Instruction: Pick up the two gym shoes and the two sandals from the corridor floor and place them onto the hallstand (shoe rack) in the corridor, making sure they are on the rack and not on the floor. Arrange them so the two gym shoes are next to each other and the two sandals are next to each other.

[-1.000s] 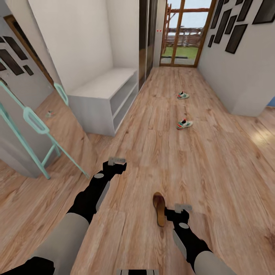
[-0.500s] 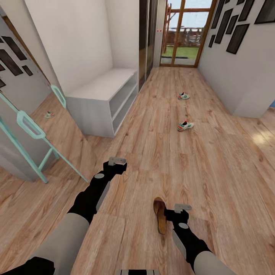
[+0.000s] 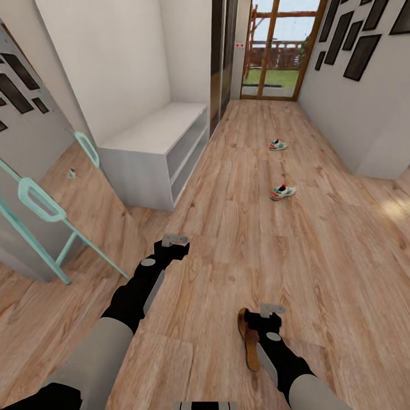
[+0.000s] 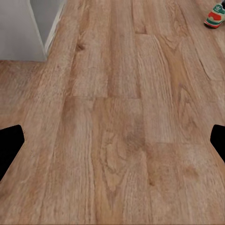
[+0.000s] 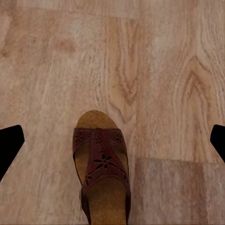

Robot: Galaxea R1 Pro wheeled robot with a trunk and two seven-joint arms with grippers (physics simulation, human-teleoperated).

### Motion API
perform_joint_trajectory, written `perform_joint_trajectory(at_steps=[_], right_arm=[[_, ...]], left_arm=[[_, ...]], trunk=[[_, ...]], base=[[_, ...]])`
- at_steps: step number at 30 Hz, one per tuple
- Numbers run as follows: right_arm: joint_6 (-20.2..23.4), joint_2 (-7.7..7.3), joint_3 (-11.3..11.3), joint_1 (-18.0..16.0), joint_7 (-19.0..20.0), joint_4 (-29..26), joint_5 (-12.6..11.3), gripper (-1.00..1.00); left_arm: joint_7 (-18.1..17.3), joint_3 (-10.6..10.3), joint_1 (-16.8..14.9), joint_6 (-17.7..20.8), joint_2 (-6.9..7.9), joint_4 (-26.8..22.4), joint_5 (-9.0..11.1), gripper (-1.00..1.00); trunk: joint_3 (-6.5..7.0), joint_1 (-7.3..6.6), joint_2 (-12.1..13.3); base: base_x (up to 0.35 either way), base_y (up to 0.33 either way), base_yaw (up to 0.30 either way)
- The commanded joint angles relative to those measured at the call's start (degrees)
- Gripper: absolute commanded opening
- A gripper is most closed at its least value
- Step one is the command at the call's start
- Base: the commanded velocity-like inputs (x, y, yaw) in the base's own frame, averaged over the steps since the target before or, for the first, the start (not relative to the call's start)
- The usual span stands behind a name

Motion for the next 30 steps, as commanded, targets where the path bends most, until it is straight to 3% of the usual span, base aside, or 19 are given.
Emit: perform_joint_trajectory(at_steps=[1, 19, 30], right_arm=[[-0.2, 0.01, 0.1, 0.0, -0.2, 0.0, -0.1, 1.00], [-0.1, -0.02, 0.1, 0.0, -0.3, -0.1, 0.0, 1.00], [-0.1, -0.25, 0.1, 0.0, -0.3, 0.0, 0.2, 1.00]], left_arm=[[0.0, 0.0, 0.0, 0.3, 0.01, -0.1, -0.2, 1.00], [0.1, -0.1, 0.1, 0.4, -0.06, -0.2, -0.3, 1.00], [0.1, -0.1, 0.1, 0.2, -0.01, -0.4, -0.3, 1.00]], trunk=[[-0.09, 0.01, 0.0], [-0.39, 0.01, 0.0], [-0.39, 0.01, 0.0]], base=[[0.186, 0.123, 0.055], [0.036, 0.024, 0.022], [-0.205, 0.000, 0.000]])
